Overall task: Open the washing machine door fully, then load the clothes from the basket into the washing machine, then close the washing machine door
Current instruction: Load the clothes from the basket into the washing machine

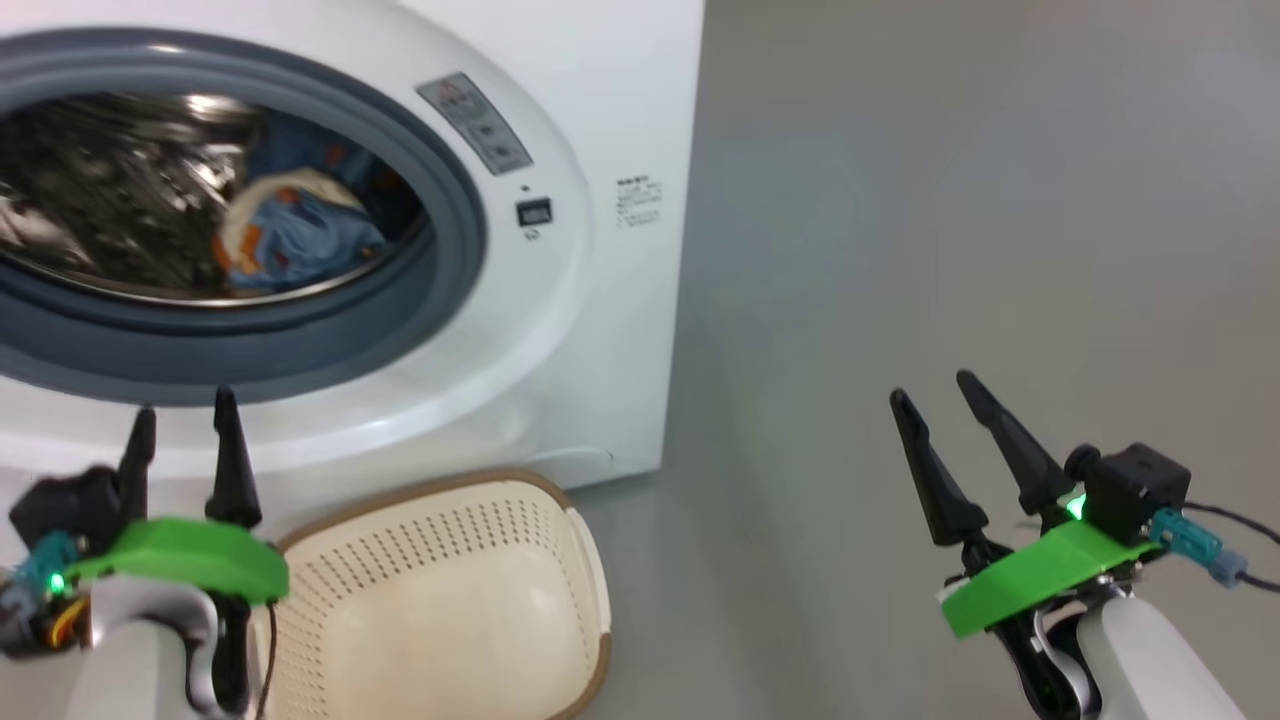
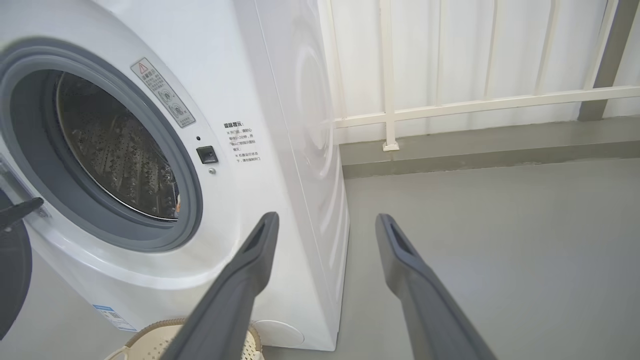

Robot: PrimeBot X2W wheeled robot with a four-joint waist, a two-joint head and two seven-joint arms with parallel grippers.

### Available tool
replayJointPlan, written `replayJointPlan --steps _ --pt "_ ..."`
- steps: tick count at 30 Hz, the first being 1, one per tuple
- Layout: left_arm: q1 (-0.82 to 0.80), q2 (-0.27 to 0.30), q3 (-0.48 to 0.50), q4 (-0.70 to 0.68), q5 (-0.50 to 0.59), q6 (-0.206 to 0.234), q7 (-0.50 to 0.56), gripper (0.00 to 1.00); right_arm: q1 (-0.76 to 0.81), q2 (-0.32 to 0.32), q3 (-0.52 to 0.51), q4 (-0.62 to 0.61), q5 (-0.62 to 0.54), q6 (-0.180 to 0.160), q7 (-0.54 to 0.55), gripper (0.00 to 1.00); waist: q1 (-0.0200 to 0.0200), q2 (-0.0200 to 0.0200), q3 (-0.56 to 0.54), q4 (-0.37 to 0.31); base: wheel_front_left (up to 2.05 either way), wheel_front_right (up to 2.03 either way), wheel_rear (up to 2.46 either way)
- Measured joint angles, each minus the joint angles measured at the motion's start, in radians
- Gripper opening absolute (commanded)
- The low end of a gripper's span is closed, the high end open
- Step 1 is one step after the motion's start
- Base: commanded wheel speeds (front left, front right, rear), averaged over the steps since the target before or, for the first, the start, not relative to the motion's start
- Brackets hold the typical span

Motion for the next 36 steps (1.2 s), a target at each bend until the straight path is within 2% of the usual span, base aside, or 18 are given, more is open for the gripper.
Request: replayJointPlan --steps 15,26,36 --pt "0.255 -0.039 0.034 -0.163 0.009 0.000 0.000 1.00 0.101 -0.006 -0.016 -0.002 0.006 0.000 0.000 1.00 0.0000 0.0000 -0.158 0.087 0.00 0.00 0.00" --pt "0.365 -0.054 0.057 -0.255 0.016 0.001 0.000 1.00 0.132 -0.006 -0.034 -0.010 0.006 0.000 0.000 1.00 0.0000 0.0000 -0.200 0.116 0.00 0.00 0.00" --pt "0.400 -0.061 0.029 -0.286 0.016 0.010 0.000 1.00 0.133 -0.009 -0.041 -0.013 0.006 0.000 0.000 1.00 0.0000 0.0000 -0.211 0.122 0.00 0.00 0.00"
